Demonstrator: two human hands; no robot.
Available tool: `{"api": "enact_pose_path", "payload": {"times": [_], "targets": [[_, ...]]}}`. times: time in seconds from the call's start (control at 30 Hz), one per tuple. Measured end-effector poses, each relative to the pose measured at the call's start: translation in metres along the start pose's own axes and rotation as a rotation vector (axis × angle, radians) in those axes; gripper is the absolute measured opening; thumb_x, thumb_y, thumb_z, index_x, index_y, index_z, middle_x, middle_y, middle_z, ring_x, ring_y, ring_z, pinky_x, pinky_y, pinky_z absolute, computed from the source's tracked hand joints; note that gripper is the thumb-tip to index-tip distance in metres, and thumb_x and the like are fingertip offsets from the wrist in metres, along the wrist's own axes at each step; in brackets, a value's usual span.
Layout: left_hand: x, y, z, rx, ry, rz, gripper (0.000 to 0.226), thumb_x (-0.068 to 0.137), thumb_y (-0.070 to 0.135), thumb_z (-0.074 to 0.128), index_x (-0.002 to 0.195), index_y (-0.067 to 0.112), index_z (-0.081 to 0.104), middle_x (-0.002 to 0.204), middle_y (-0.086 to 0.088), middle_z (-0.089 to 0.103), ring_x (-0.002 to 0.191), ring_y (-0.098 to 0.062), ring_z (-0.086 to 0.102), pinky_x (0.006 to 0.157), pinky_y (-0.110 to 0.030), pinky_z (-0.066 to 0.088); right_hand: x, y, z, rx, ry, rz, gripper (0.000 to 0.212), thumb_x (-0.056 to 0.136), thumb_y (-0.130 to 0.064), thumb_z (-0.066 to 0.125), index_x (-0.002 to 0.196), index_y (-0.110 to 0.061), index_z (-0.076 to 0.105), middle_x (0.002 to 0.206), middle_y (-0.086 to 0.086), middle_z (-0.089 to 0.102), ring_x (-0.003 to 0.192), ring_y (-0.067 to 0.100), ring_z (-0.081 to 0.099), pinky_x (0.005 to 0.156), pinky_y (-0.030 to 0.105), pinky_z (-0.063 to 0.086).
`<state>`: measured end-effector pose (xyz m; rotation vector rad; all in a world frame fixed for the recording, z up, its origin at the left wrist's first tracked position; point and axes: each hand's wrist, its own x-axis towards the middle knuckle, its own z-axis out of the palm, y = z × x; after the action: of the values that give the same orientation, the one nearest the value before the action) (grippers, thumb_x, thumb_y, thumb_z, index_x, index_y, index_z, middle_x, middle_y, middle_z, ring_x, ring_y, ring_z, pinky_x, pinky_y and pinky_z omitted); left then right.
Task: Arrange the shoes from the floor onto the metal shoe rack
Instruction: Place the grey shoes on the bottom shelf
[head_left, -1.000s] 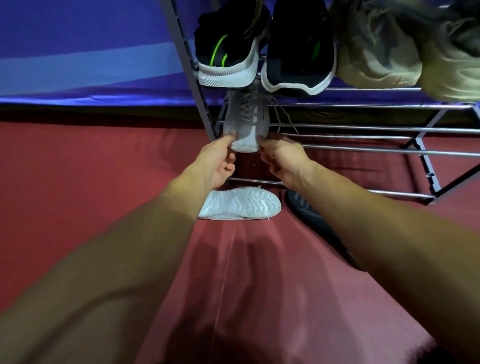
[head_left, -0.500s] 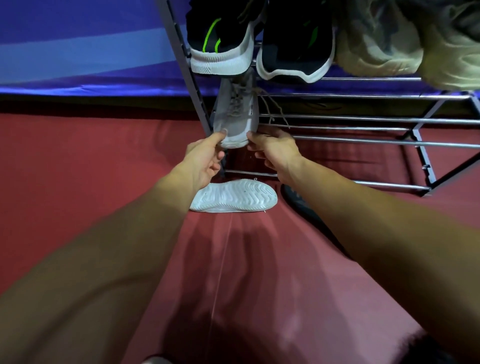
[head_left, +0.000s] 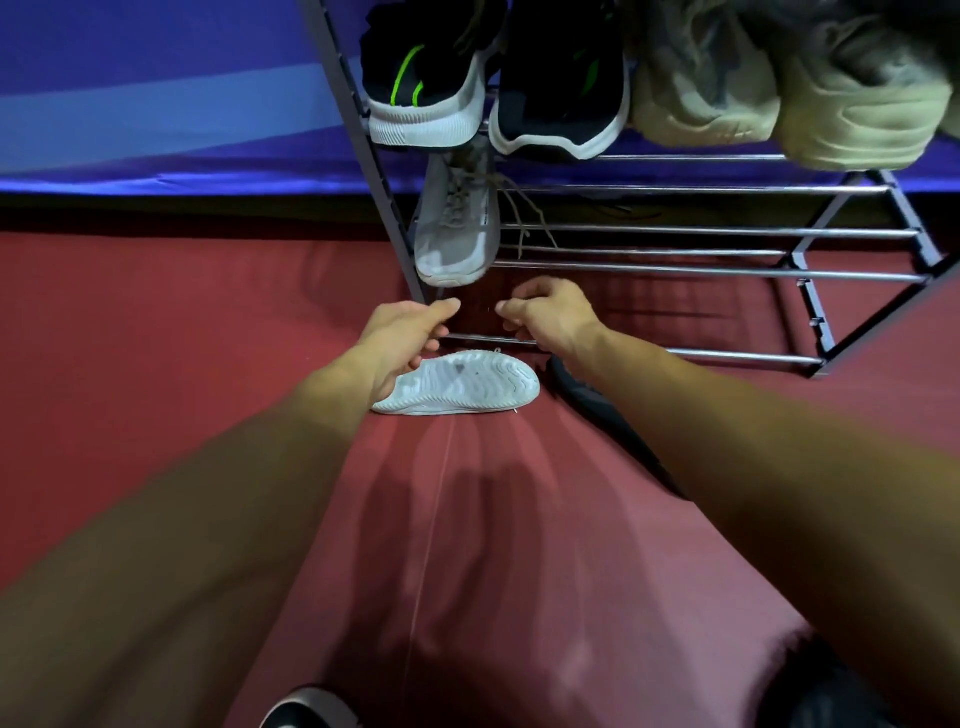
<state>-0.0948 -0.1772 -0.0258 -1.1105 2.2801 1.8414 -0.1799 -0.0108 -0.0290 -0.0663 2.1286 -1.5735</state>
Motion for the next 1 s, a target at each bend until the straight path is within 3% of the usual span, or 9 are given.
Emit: {"api": "enact_pose_path", "payload": {"times": [0.07, 0.17, 0.3, 0.4, 0.53, 0.67, 0.77, 0.87, 1.0], "targets": [[-0.003, -0.006, -0.001, 0.037, -0.006, -0.006, 0.034, 0.085, 0.045, 0.074, 0.098, 0.014, 0.072, 0.084, 0.004, 0.068, 0.069, -0.007, 0.055, 0.054, -0.021, 0.038, -0.001, 0.01, 0.002, -0.132, -0.024, 0.016, 0.025, 0.082, -0.021, 0.079, 0.101, -0.011, 0.065, 0.083, 0.006, 0.073, 0.064, 0.014, 0.065, 0.056, 0.025, 0.051], [-0.005, -0.016, -0.002, 0.143, -0.035, -0.019, 0.032, 0.087, 0.041, 0.072, 0.1, 0.012, 0.071, 0.088, 0.001, 0.069, 0.074, -0.009, 0.059, 0.056, -0.022, 0.038, -0.004, 0.025, 0.008, -0.347, -0.13, 0.027, 0.028, 0.081, -0.023, 0.08, 0.101, -0.009, 0.065, 0.09, 0.008, 0.076, 0.075, 0.02, 0.07, 0.075, 0.036, 0.06], [-0.002, -0.03, -0.004, 0.348, -0.124, -0.073, 0.029, 0.089, 0.04, 0.07, 0.098, 0.012, 0.068, 0.095, -0.003, 0.071, 0.078, -0.013, 0.061, 0.057, -0.024, 0.039, -0.007, 0.032, 0.016, -0.64, -0.213, -0.015, 0.037, 0.082, -0.032, 0.078, 0.11, -0.012, 0.065, 0.104, 0.009, 0.074, 0.098, 0.027, 0.07, 0.087, 0.038, 0.057], [0.01, -0.038, -0.015, 0.455, -0.127, -0.093, 0.033, 0.083, 0.043, 0.074, 0.094, 0.012, 0.07, 0.097, -0.008, 0.074, 0.079, -0.018, 0.063, 0.064, -0.028, 0.044, -0.005, 0.033, 0.022, -0.723, -0.238, -0.014, 0.039, 0.083, -0.03, 0.077, 0.113, -0.006, 0.067, 0.106, 0.012, 0.073, 0.098, 0.027, 0.069, 0.087, 0.037, 0.057], [0.024, -0.053, -0.021, 0.542, -0.126, -0.102, 0.03, 0.08, 0.04, 0.077, 0.082, 0.012, 0.065, 0.079, -0.008, 0.065, 0.075, -0.022, 0.058, 0.074, -0.032, 0.047, 0.008, 0.042, 0.029, -0.819, -0.254, 0.004, 0.045, 0.083, -0.032, 0.077, 0.117, -0.006, 0.066, 0.115, 0.012, 0.07, 0.105, 0.028, 0.066, 0.09, 0.036, 0.054], [0.032, -0.064, -0.027, 0.716, -0.124, -0.109, 0.025, 0.086, 0.037, 0.073, 0.089, 0.013, 0.067, 0.089, -0.007, 0.066, 0.084, -0.024, 0.061, 0.088, -0.038, 0.052, 0.025, 0.057, 0.039, -0.863, -0.269, 0.038, 0.054, 0.074, -0.037, 0.08, 0.119, -0.015, 0.062, 0.121, 0.006, 0.065, 0.108, 0.026, 0.064, 0.091, 0.036, 0.055], [0.042, -0.073, -0.032, 0.772, -0.104, -0.133, 0.026, 0.087, 0.034, 0.071, 0.092, 0.008, 0.07, 0.093, -0.011, 0.066, 0.088, -0.027, 0.062, 0.08, -0.034, 0.048, 0.037, 0.064, 0.048, -0.958, -0.271, 0.021, 0.067, 0.069, -0.042, 0.08, 0.127, -0.018, 0.056, 0.13, 0.008, 0.058, 0.112, 0.028, 0.062, 0.093, 0.038, 0.053], [0.053, -0.083, -0.037, 0.756, -0.066, -0.146, 0.019, 0.087, 0.028, 0.071, 0.088, 0.01, 0.066, 0.09, -0.008, 0.063, 0.082, -0.022, 0.057, 0.073, -0.031, 0.042, 0.046, 0.068, 0.055, -1.052, -0.267, 0.037, 0.086, 0.068, -0.046, 0.085, 0.138, -0.02, 0.043, 0.139, 0.013, 0.037, 0.114, 0.035, 0.062, 0.093, 0.042, 0.051], [0.065, -0.089, -0.036, 0.781, 0.066, -0.13, 0.036, 0.086, 0.03, 0.072, 0.11, 0.004, 0.068, 0.114, -0.014, 0.069, 0.11, -0.031, 0.061, 0.088, -0.032, 0.046, 0.052, 0.075, 0.058, -1.068, -0.265, 0.037, 0.1, 0.062, -0.047, 0.089, 0.142, -0.022, 0.035, 0.146, 0.014, 0.026, 0.116, 0.037, 0.06, 0.095, 0.044, 0.049]]}}
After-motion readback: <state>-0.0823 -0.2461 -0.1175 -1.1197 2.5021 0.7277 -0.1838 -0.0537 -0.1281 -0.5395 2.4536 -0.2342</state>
